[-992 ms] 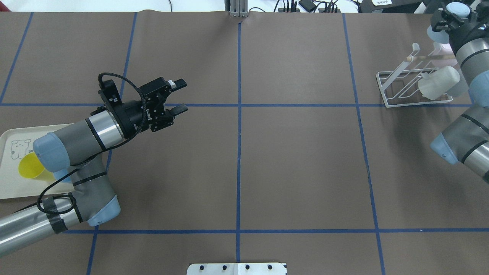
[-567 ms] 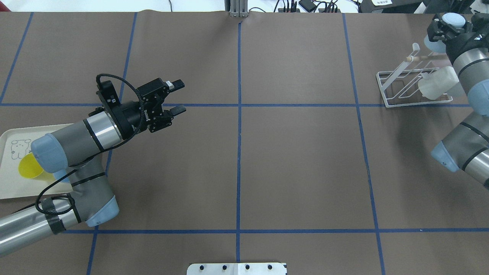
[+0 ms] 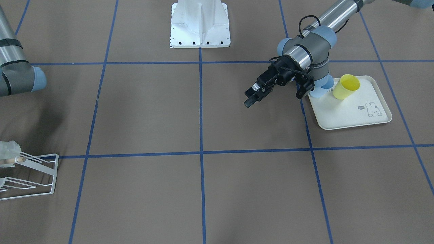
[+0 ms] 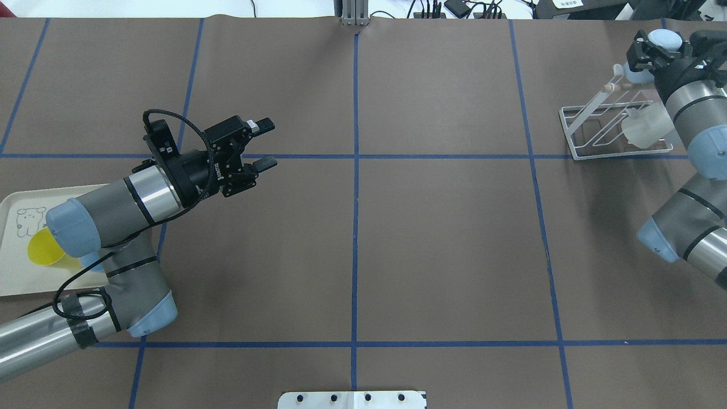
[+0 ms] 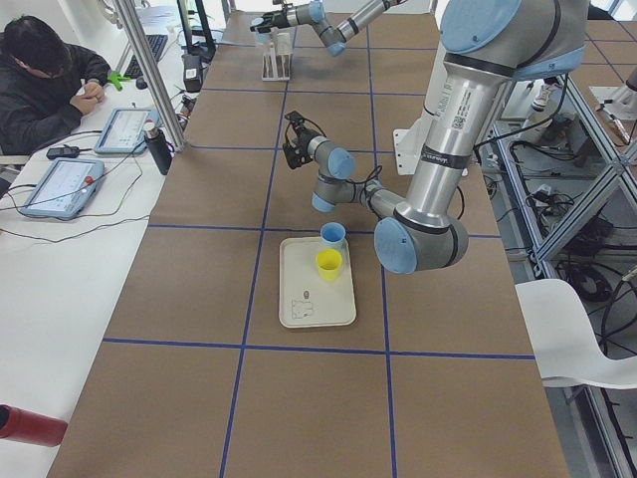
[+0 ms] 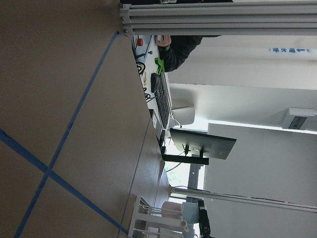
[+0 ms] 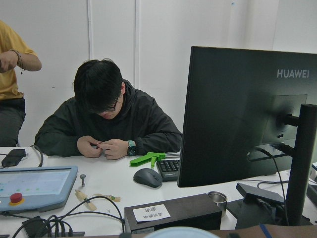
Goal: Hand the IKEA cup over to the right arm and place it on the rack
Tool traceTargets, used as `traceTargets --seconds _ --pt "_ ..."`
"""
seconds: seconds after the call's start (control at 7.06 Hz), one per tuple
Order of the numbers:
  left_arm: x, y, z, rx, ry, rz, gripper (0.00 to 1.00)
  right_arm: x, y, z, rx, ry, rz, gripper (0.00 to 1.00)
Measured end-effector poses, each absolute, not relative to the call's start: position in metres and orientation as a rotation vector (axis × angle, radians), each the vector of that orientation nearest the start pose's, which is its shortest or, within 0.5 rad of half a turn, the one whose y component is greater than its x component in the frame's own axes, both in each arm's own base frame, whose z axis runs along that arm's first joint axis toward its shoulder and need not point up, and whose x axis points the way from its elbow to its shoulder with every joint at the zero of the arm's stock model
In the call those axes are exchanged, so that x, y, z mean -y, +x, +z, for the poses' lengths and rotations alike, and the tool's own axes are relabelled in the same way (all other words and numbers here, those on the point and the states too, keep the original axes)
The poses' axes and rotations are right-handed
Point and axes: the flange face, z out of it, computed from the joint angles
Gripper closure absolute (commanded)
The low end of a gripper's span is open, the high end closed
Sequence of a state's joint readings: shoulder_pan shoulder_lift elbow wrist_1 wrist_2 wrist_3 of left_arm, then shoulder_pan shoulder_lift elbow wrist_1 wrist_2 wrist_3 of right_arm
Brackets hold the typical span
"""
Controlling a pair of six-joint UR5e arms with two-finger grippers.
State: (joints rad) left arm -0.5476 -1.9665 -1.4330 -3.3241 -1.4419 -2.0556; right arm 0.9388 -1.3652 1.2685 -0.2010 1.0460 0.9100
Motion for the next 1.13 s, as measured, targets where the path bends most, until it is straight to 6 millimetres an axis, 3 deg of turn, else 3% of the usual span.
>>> traceTargets --seconds 0.57,1.13 --pt "0.431 0.427 0.319 -2.099 0.149 -0.775 0.0 0.583 -0.203 0.554 0.54 1.206 0.565 1.0" --pt "0.431 0.428 0.313 -2.11 0.146 -0.773 0.0 0.584 -0.188 0.562 0.522 1.202 0.576 1.0"
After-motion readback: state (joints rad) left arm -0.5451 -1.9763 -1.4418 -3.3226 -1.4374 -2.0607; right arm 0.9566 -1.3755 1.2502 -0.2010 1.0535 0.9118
